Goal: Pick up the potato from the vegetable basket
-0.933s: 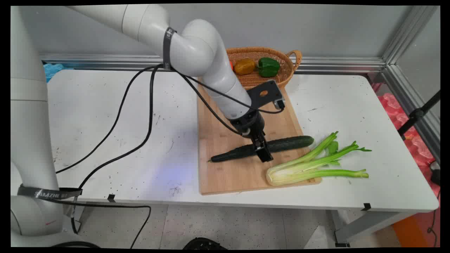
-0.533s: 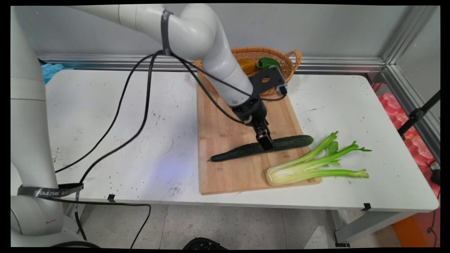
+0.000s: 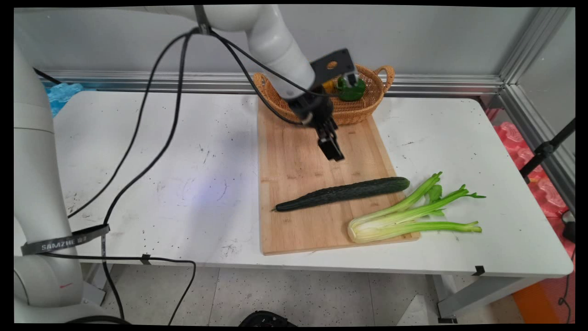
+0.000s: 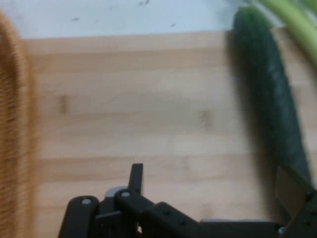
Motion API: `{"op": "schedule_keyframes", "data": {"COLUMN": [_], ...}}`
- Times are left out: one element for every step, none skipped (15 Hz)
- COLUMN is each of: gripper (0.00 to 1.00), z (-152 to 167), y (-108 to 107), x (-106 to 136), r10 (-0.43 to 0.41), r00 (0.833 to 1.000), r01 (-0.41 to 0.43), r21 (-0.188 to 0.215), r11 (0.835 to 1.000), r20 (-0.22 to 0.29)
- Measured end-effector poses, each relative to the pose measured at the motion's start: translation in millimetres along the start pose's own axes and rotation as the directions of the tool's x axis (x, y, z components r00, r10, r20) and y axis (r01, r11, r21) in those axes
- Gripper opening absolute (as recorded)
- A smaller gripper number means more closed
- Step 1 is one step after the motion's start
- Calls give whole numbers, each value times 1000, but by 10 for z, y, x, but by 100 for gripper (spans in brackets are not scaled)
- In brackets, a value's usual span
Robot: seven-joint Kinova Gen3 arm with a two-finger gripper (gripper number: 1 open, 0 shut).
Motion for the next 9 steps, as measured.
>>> {"op": "schedule_keyframes", "data": {"gripper": [100, 100, 100, 100, 100, 100, 100, 100, 100], "z": [-31, -76, -103, -136, -162, -204, -241, -277, -303], "y": [-58, -144, -197, -265, -319, -411, -500, -591, -669], "x": [-24, -64, -89, -121, -146, -190, -227, -262, -288], "r10": [6, 12, 16, 21, 23, 27, 29, 30, 31], "r00": [1000, 1000, 1000, 1000, 999, 999, 999, 999, 998], "r01": [-6, -13, -17, -21, -25, -29, -32, -34, -35], "r21": [7, 17, 24, 33, 40, 52, 65, 78, 90], "r11": [1000, 1000, 1000, 999, 999, 998, 997, 996, 995], "r20": [4, 12, 17, 23, 27, 35, 41, 46, 49]}}
